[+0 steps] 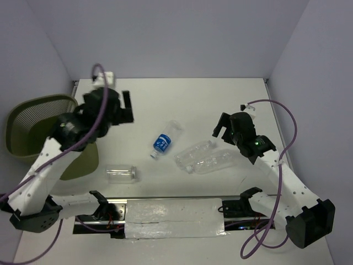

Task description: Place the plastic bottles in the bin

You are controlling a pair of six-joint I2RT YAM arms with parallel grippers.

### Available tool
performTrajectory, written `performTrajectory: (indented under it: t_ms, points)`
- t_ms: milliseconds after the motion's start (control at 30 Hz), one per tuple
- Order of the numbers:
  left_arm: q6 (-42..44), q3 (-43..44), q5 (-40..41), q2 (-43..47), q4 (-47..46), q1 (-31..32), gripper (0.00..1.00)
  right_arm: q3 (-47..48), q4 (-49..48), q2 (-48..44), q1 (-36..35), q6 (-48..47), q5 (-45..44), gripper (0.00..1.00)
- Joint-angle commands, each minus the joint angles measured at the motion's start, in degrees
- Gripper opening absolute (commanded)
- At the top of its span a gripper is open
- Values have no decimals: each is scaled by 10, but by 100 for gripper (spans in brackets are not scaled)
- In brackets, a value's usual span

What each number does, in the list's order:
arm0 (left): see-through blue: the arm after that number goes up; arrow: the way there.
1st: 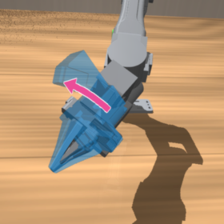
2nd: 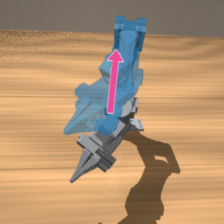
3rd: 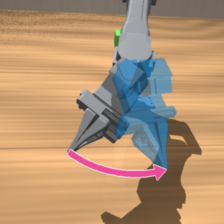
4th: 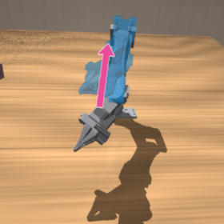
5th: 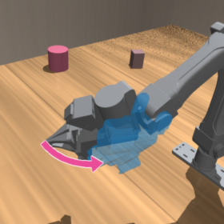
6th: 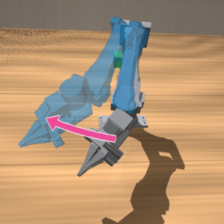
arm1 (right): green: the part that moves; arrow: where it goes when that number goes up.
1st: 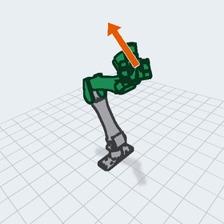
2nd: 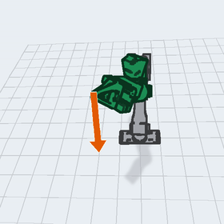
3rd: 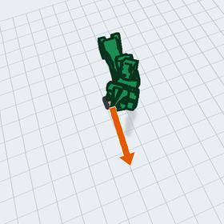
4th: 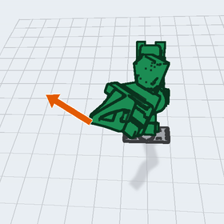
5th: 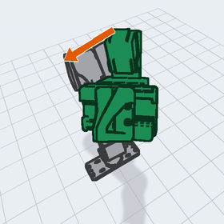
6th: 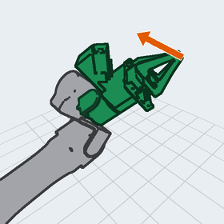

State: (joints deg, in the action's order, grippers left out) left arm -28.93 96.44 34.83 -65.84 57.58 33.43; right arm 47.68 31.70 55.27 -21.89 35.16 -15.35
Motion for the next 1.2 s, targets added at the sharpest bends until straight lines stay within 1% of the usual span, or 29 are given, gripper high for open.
performTrajectory:
  t_ms: [0, 33, 67, 100, 200, 267, 433, 567, 700, 833, 900, 1033, 1133, 1167]
  points:
    - [-83, -65, 37, -28, 73, 120, 99, -2, -12, -3, -3, 9, -3, 100]
    - [-99, -77, 45, -43, 82, 145, 99, -2, -8, -4, -3, 9, -6, 100]
    - [-128, -99, 55, -52, 103, 188, 99, -1, -5, -5, -3, 9, -7, 100]
    - [-140, -110, 64, -60, 113, 208, 99, -2, -3, -8, -3, 9, -8, 100]
    - [-170, -151, 49, -84, 129, 271, 100, -4, 3, -10, -3, 10, -13, 100]
    - [-197, -181, 41, -91, 135, 296, 99, -6, 6, -11, -3, 10, -13, 100]
    - [-256, -244, -8, -96, 143, 316, 100, -12, 2, -7, -4, 15, -5, 100]
    - [-293, -282, -1, -117, 174, 315, 99, -13, 0, -2, -3, 21, 6, 100]
    - [-339, -293, 24, -150, 212, 314, 99, -16, -1, -1, -4, 23, 14, 100]
    - [-352, -310, 10, -172, 206, 279, 99, -16, 11, -2, -4, 21, 11, 100]
    - [-354, -311, 2, -166, 199, 267, 100, -20, 16, -9, -3, 19, 9, 100]
    - [-410, -309, 0, -137, 192, 227, 99, -22, 27, -15, -3, 17, -1, 100]
    - [-444, -324, -36, -99, 162, 188, 99, -23, 31, -22, -5, 17, -4, 100]
    - [-455, -331, -48, -87, 148, 178, 98, -25, 30, -24, -4, 16, -2, 100]
